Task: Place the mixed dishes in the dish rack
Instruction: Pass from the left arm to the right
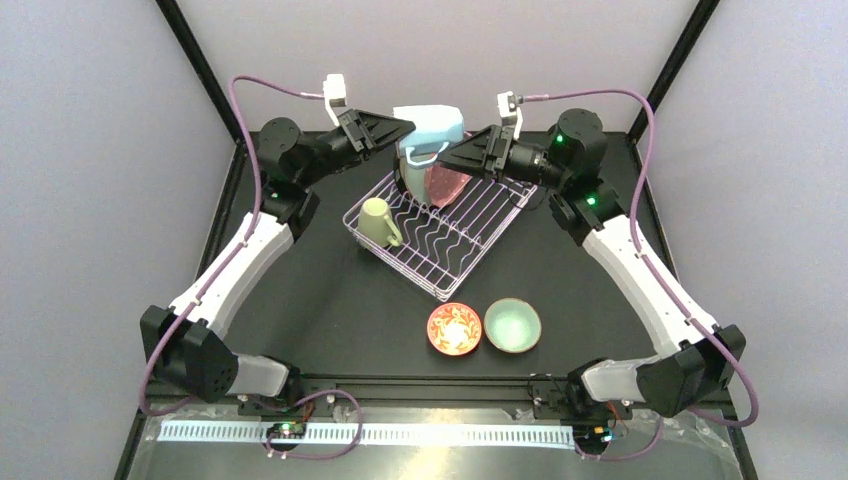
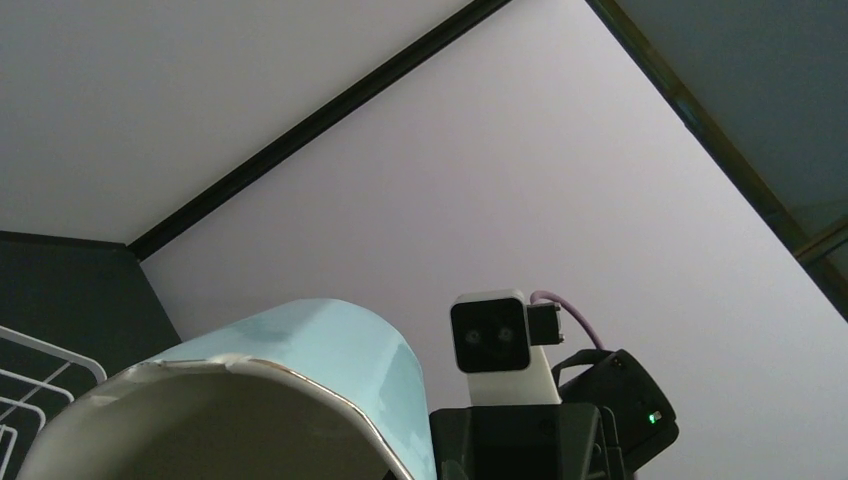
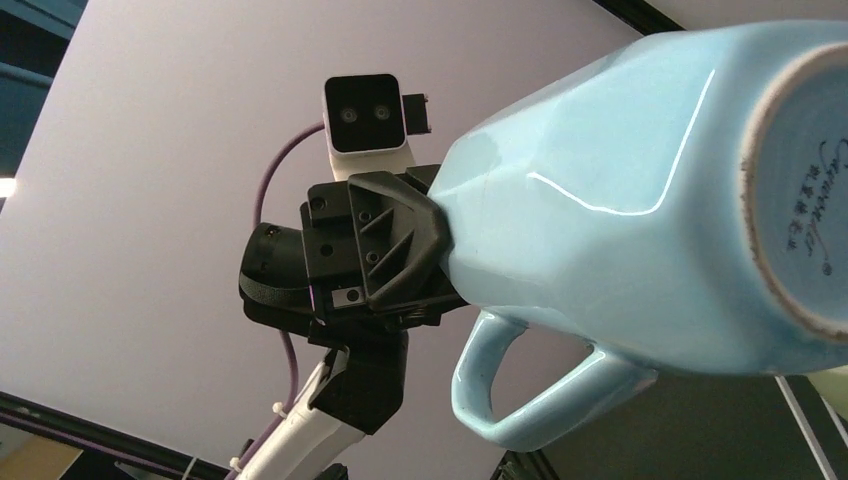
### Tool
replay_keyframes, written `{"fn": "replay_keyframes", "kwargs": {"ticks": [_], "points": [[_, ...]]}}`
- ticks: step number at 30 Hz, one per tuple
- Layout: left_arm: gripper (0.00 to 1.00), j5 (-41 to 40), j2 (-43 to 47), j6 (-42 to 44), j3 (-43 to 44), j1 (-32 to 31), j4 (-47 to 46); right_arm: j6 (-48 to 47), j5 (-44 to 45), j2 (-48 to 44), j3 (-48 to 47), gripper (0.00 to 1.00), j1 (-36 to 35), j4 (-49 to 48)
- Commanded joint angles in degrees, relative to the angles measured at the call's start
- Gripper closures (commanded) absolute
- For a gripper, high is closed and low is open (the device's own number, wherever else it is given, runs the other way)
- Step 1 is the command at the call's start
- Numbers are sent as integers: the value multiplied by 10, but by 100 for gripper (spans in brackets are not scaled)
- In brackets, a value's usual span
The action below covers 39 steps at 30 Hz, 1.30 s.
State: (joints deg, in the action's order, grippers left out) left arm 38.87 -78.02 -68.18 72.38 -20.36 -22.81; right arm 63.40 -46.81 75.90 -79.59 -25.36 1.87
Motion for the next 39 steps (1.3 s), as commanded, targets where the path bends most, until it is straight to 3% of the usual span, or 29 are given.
{"fn": "replay_keyframes", "kwargs": {"ticks": [1, 39], "points": [[99, -12, 24, -5, 9, -6, -62, 20, -16, -8, 13, 12, 1, -30], [99, 1, -11, 35, 43, -41, -40, 43, -26, 33, 27, 12, 0, -62]]}}
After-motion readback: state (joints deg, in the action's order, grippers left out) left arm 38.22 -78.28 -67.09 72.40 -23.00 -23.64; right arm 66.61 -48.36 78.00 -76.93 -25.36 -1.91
